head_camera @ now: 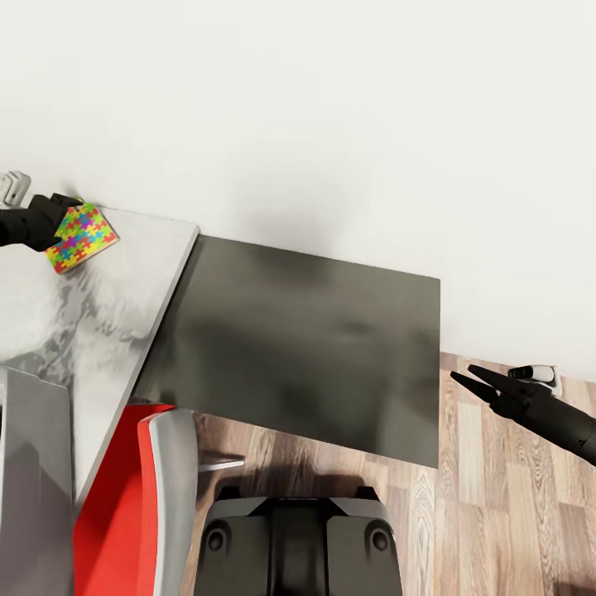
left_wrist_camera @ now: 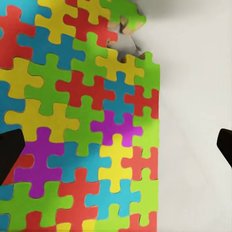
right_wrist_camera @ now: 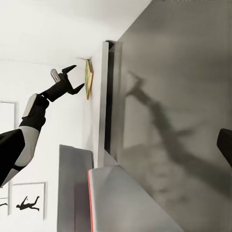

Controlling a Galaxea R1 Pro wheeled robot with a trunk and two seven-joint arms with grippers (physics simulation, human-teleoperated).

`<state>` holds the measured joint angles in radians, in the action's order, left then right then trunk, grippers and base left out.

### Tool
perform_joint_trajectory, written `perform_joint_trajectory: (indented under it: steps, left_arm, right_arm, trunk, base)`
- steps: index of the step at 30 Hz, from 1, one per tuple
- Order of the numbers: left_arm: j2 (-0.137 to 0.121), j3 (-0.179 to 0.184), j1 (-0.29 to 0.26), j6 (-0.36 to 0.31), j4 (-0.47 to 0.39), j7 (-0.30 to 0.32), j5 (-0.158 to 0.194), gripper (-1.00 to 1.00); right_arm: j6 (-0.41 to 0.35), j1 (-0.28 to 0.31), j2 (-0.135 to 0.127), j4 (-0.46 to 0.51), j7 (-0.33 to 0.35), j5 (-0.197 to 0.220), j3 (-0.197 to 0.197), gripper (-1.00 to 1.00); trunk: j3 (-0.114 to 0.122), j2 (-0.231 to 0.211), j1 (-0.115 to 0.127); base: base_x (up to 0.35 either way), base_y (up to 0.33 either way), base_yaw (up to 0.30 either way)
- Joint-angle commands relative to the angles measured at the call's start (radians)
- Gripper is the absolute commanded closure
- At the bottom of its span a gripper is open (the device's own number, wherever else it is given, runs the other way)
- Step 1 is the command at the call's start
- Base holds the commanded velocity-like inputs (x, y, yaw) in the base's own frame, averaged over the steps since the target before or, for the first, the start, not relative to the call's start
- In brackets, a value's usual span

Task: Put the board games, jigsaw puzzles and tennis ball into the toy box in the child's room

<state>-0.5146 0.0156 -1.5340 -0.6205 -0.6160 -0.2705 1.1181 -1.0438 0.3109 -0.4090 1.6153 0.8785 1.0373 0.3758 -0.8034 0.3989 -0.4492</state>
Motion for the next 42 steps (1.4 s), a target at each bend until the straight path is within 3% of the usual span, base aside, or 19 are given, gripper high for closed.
perform_joint_trajectory:
  steps: [1, 42]
  left_arm:
    - [0.000, 0.003, 0.002, -0.003, 0.000, -0.010, 0.009, -1.00]
    - [-0.005, 0.004, 0.018, -0.004, 0.003, -0.008, 0.011, -1.00]
  right_arm:
    - [-0.003, 0.001, 0.000, 0.000, 0.005, -0.003, 0.001, -1.00]
    - [-0.003, 0.001, 0.000, 0.000, 0.005, -0.003, -0.006, -1.00]
  trunk:
    - [-0.001, 0.001, -0.001]
    - [-0.001, 0.001, -0.001]
  base:
    - [0.000, 0.000, 0.000]
    - [0.000, 0.000, 0.000]
